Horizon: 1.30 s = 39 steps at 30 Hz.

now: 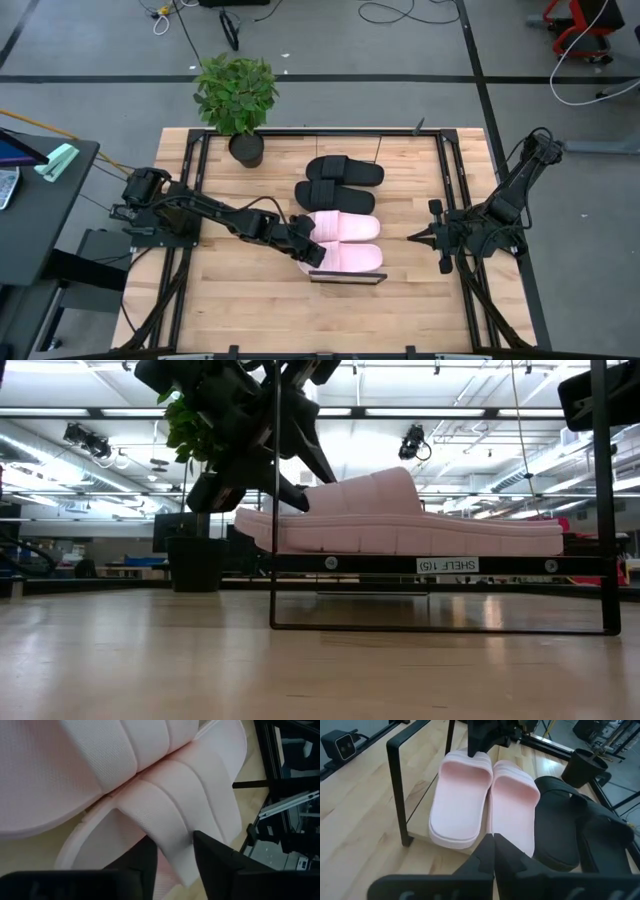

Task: Pick and place slides into the shelf
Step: Put the pink slides on the shelf, then return to Home Position

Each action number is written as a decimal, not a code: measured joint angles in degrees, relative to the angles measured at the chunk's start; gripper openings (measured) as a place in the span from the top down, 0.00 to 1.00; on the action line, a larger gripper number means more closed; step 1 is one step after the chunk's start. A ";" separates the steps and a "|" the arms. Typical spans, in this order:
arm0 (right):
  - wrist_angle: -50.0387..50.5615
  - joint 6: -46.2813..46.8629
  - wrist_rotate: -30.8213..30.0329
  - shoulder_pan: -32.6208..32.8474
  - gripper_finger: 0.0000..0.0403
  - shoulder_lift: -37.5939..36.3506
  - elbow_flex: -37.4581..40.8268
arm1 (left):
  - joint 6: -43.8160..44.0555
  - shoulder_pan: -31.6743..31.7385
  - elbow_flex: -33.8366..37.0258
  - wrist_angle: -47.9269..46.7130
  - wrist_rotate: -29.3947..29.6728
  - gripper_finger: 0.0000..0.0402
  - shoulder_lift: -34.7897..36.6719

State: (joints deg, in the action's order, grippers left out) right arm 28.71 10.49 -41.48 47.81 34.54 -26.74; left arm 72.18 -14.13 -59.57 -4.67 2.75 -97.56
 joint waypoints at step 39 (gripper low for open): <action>4.43 5.99 -13.84 -0.07 1.00 -6.01 0.02 | -26.47 -10.13 8.36 -19.47 34.52 0.63 16.32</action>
State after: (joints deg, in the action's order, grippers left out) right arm 33.14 16.48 -55.32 47.75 28.53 -26.72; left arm 45.71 -24.26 -51.21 -24.14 37.27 -81.23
